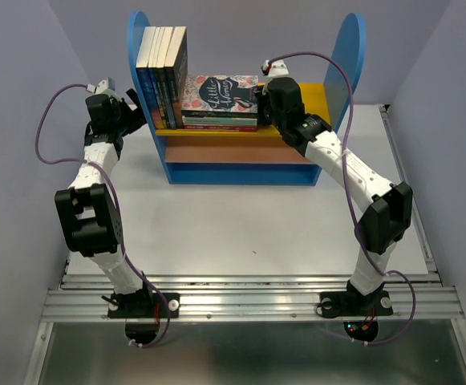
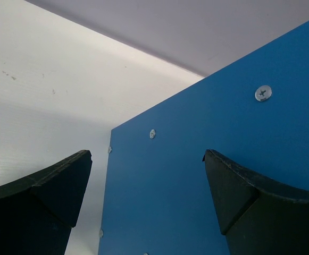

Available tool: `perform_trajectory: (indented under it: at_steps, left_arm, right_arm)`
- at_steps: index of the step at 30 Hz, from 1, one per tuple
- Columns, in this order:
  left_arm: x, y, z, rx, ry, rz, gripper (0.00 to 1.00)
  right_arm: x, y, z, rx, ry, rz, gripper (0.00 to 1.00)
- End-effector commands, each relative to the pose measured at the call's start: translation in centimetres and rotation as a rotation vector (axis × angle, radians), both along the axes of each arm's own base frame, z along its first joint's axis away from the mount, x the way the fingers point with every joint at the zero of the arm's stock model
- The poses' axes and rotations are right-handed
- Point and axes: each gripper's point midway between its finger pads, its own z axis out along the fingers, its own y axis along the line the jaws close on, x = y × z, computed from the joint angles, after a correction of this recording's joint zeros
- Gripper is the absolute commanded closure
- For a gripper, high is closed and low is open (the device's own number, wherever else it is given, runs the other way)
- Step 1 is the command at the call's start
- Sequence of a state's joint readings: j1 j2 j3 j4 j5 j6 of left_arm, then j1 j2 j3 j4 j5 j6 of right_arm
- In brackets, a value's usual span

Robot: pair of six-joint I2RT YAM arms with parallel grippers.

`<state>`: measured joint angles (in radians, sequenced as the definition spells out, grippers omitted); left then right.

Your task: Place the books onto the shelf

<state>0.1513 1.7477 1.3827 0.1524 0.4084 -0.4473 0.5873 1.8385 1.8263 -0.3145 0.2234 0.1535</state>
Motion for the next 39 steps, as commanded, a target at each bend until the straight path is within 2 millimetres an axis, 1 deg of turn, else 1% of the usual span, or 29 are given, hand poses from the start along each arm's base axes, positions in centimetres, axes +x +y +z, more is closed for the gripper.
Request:
perform_trajectory:
  at_steps: [1,6,7,8,10,11,12,13,15,16,17,18,20,23,24,26,28,29,30,31,32,33,34,35,36,37,38,39]
  left_arm:
    - [-0.9,-5.0,3.3,0.007,-0.072,-0.161,0.01]
    - [-0.8,-5.0,3.3,0.006,-0.068,-0.158,0.01]
    - [-0.8,-4.9,3.1,0.009,-0.063,-0.155,0.01]
    - [-0.7,-4.8,3.3,0.013,-0.064,-0.15,0.01]
    - [-0.7,-4.6,3.3,0.018,-0.061,-0.137,0.01]
    - [-0.6,-4.3,3.2,0.023,-0.056,-0.123,0.01]
    - [-0.6,-4.3,3.5,0.025,-0.059,-0.119,0.01]
    - [-0.6,-4.1,3.5,0.028,-0.058,-0.112,0.01]
    - [-0.4,-3.4,4.0,0.032,-0.063,-0.084,0.01]
    - [-0.4,-3.2,4.0,0.03,-0.058,-0.079,0.01]
    - [-0.4,-2.9,4.2,0.025,-0.061,-0.071,0.01]
    - [-0.4,-2.4,4.7,0.02,-0.069,-0.057,0.01]
    - [-0.4,-2.1,5.1,0.012,-0.074,-0.046,0.01]
    - [-0.6,-1.9,6.1,0.012,-0.09,-0.037,0.01]
    - [-0.6,-1.5,6.6,0.019,-0.097,-0.02,0.01]
    - [-0.8,-0.9,7.0,0.022,-0.094,0.003,0.01]
    - [-1.1,-0.2,8.1,0.025,-0.104,0.027,0.01]
    - [-1.5,0.7,8.3,0.026,-0.096,0.05,0.01]
    - [-2.2,1.5,10.1,0.041,-0.126,0.088,0.01]
    - [-3.0,2.6,10.2,0.053,-0.106,0.128,0.01]
    - [-3.5,3.0,11.8,0.064,-0.138,0.157,0.01]
    - [-5.2,4.3,13.5,0.098,-0.146,0.234,0.01]
    - [-6.3,5.1,14.0,0.114,-0.137,0.28,0.01]
    - [-7.8,5.5,13.6,0.126,-0.094,0.319,0.01]
    - [-10.3,6.4,15.7,0.128,-0.125,0.402,0.01]
    - [-11.8,7.1,14.3,0.122,-0.081,0.462,0.01]
    - [-13.5,7.3,13.8,0.113,-0.055,0.499,0.01]
    - [-16.4,7.4,15.7,0.096,-0.116,0.547,0.01]
  right_arm:
    - [-4.7,9.3,-4.0,0.007,0.094,0.354,0.86]
    - [-4.2,8.3,-3.8,-0.003,0.083,0.295,0.86]
    - [-3.9,7.6,-4.0,-0.005,0.09,0.268,0.86]
    - [-4.0,7.2,-3.6,-0.001,0.083,0.252,0.86]
    - [-3.5,5.9,-3.3,0.007,0.082,0.193,0.86]
    - [-3.1,4.9,-3.6,0.009,0.089,0.163,0.86]
    - [-3.0,4.2,-3.2,0.024,0.09,0.143,0.86]
    - [-2.5,3.2,-3.1,0.03,0.09,0.12,0.86]
    - [-2.3,2.1,-3.0,0.05,0.1,0.093,0.86]
    - [-2.1,1.5,-2.9,0.057,0.1,0.084,0.86]
    - [-2.1,1.5,-2.7,0.062,0.097,0.083,0.86]
    - [-1.9,1.0,-2.2,0.067,0.089,0.076,0.85]
    - [-1.5,0.6,-1.5,0.069,0.073,0.068,0.83]
    - [-1.6,0.7,-0.1,0.079,0.047,0.084,0.83]
    - [-1.4,0.3,0.3,0.083,0.038,0.076,0.83]
    - [-1.5,0.0,1.1,0.087,0.023,0.07,0.83]
    - [-1.7,-0.5,1.9,0.09,0.007,0.053,0.82]
    - [-1.7,-1.1,2.3,0.085,-0.004,0.024,0.8]
    - [-2.1,-2.2,3.7,0.089,-0.033,-0.014,0.72]
    - [-2.3,-2.9,4.2,0.086,-0.044,-0.039,0.65]
    - [-2.6,-3.7,5.0,0.088,-0.059,-0.069,0.58]
    - [-3.5,-4.8,6.6,0.115,-0.073,-0.107,0.34]
    - [-4.2,-6.1,6.7,0.101,-0.062,-0.151,0.17]
    - [-4.8,-6.7,6.9,0.1,-0.059,-0.163,0.01]
    - [-5.7,-7.2,6.1,0.101,-0.033,-0.176,0.0]
    - [-7.1,-8.2,7.2,0.12,-0.044,-0.183,0.0]
    - [-8.0,-8.7,6.7,0.122,-0.024,-0.184,0.0]
    - [-8.9,-9.0,4.7,0.124,0.019,-0.189,0.0]
